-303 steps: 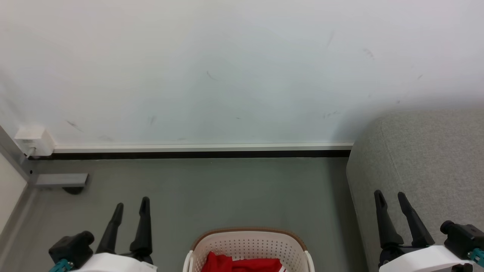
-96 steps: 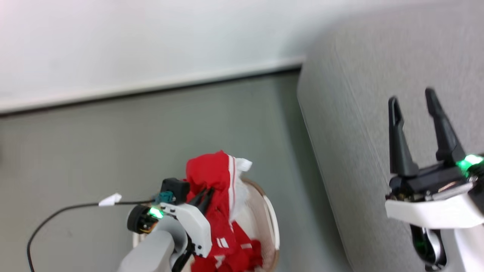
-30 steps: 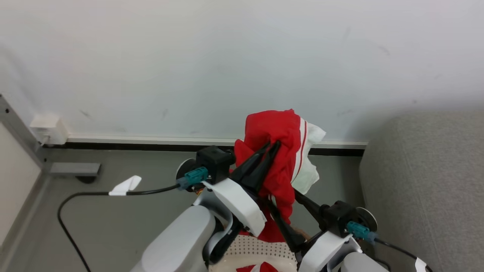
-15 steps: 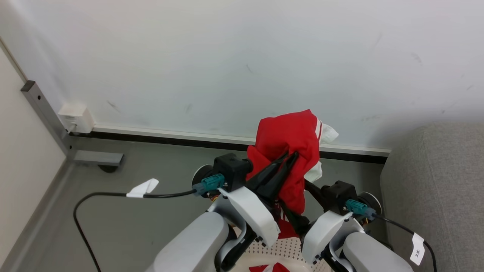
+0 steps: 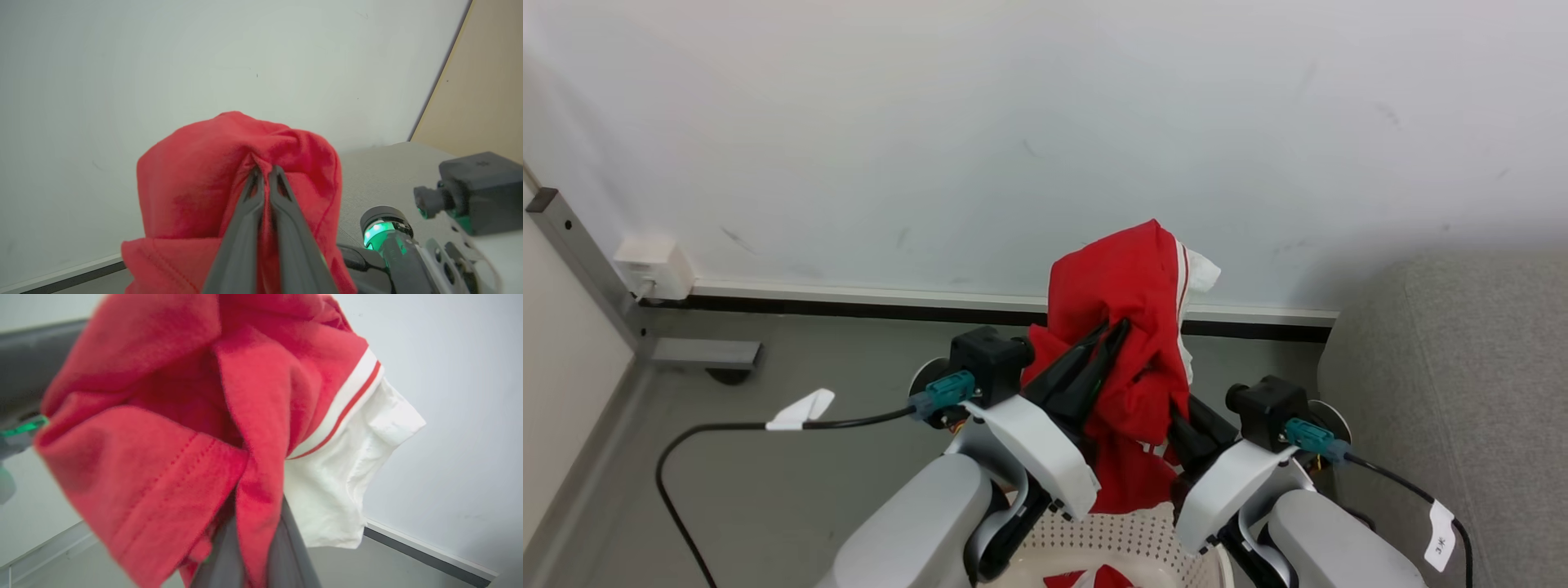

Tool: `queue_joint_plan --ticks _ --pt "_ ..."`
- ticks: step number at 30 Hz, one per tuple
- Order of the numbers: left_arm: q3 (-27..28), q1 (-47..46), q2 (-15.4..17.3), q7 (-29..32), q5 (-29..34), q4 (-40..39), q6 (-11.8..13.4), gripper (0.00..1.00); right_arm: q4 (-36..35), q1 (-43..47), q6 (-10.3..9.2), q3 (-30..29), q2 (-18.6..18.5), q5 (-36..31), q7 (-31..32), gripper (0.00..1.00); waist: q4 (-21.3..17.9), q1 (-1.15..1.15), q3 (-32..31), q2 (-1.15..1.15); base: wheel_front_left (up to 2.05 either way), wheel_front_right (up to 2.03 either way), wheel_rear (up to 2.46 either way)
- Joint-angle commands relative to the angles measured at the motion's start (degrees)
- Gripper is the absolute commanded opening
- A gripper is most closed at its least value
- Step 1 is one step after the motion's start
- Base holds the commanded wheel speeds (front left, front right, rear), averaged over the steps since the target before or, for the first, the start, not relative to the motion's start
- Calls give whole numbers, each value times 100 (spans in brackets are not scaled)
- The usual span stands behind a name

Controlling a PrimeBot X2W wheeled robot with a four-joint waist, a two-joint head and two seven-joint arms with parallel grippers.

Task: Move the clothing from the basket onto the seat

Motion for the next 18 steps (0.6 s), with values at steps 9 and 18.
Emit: queue_joint_plan --ticks 9,18 --pt "-2 209 76 -113 -37 57 80 0 -634 424 16 -570 -240 -155 0 0 -132 0 -21 0 0 0 0" --pt "-29 344 152 -221 -9 -32 113 89 -1512 722 16 -1207 -578 -248 -1 0 -348 0 -17 0 0 0 0"
